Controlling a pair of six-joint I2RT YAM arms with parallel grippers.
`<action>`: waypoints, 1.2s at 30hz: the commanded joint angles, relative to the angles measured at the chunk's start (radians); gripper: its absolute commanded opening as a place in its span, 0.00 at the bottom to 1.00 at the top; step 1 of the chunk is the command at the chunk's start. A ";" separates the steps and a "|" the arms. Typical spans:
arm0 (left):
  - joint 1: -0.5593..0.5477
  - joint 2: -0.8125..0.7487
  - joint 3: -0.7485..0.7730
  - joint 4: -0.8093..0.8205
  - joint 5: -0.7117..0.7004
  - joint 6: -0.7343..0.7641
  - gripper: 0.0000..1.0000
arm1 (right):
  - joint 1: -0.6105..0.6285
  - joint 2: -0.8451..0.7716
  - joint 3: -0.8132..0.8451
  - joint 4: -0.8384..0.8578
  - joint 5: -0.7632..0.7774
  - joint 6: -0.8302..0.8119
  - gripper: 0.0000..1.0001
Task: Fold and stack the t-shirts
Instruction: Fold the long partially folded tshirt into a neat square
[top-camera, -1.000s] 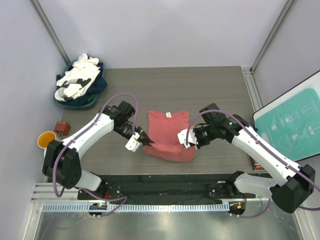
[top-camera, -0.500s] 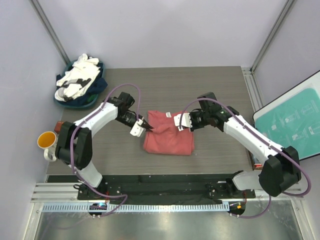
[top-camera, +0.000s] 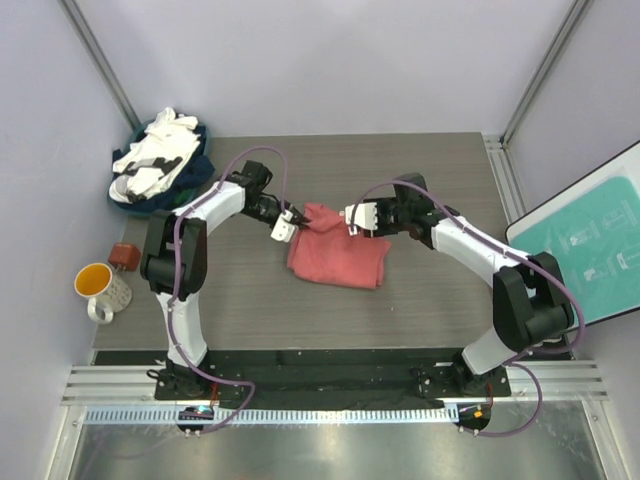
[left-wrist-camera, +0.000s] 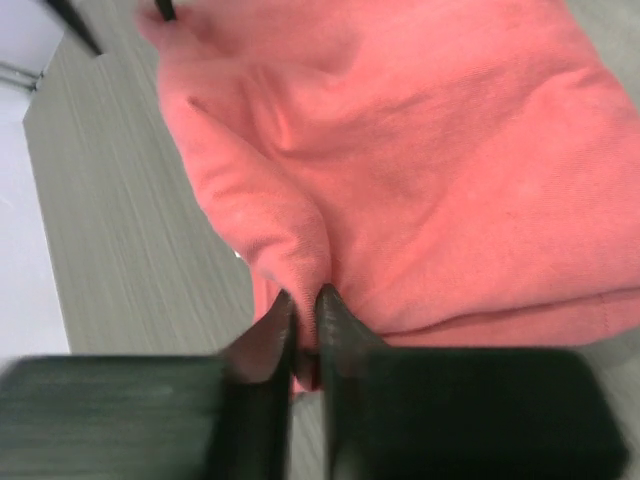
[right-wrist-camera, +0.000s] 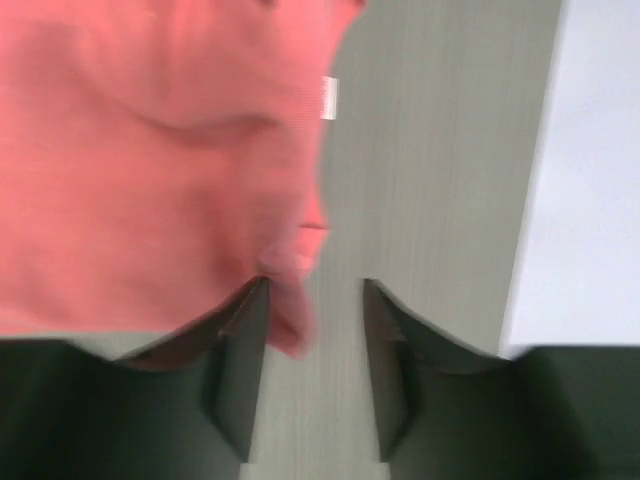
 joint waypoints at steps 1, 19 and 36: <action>0.023 0.021 -0.012 0.160 -0.001 0.055 0.33 | -0.003 0.051 -0.067 0.426 0.170 0.080 0.59; -0.011 -0.143 -0.261 0.987 -0.075 -0.522 1.00 | -0.139 -0.005 0.033 -0.075 -0.130 0.925 0.89; -0.044 0.090 -0.178 1.008 -0.162 -0.254 1.00 | -0.337 0.211 -0.023 0.122 -0.603 1.425 0.76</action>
